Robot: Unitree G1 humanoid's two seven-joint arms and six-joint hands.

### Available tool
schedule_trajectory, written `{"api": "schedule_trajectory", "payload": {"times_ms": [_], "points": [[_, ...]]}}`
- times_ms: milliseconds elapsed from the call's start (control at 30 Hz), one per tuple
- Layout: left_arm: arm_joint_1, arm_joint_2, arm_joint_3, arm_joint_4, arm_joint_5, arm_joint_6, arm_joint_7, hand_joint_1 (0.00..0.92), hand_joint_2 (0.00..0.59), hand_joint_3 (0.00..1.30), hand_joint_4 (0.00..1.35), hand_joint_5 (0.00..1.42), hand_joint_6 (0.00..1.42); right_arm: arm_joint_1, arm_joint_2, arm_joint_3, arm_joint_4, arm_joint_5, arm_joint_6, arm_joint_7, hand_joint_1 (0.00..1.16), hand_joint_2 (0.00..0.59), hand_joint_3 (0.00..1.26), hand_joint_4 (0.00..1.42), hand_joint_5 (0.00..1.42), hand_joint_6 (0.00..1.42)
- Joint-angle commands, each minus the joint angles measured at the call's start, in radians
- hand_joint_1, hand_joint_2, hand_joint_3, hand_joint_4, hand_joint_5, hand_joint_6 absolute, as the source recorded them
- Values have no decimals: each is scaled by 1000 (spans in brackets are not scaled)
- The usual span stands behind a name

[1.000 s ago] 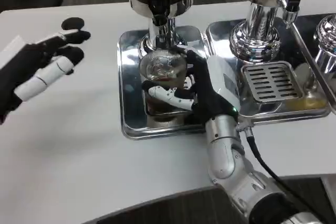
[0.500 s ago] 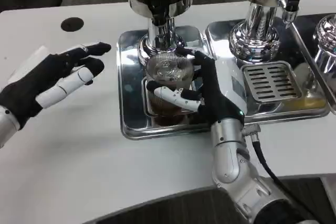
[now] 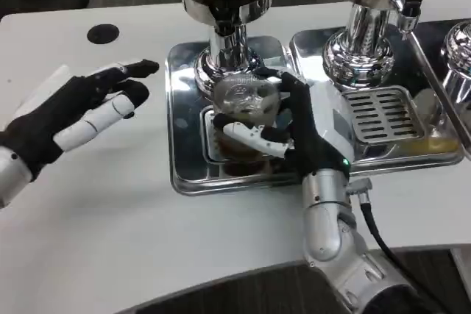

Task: Grasp the cup under the faucet to collect the drink, then remove the cup.

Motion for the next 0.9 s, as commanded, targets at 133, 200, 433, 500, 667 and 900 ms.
{"api": "schedule_trajectory", "payload": {"times_ms": [133, 200, 433, 500, 667, 900], "points": [[-15, -10, -26, 15, 11, -28, -9, 0, 131, 201, 120, 165, 390, 21, -21, -7, -97, -20, 8, -37, 741, 195, 481, 569, 795, 1130], [-17, -11, -32, 18, 14, -32, -10, 0, 131, 201, 120, 165, 390, 32, -29, -9, -123, -23, 15, -34, 741, 195, 482, 569, 795, 1132], [-33, -19, -53, 43, 27, -50, -9, 0, 132, 201, 120, 165, 389, 74, -51, -12, -221, -39, 52, -24, 741, 195, 482, 569, 812, 1138], [-37, -20, -62, 42, 34, -56, -4, 0, 132, 201, 120, 165, 389, 88, -57, -12, -251, -41, 60, -18, 741, 195, 484, 571, 812, 1139], [-34, -29, -81, 25, 46, -73, -7, 0, 132, 199, 120, 165, 389, 144, -79, -12, -357, -52, 101, 6, 738, 200, 489, 576, 813, 1141], [-26, -44, -95, 19, 46, -84, -11, 0, 133, 193, 120, 165, 389, 199, -84, -8, -444, -57, 127, 38, 734, 203, 495, 577, 813, 1144]]}}
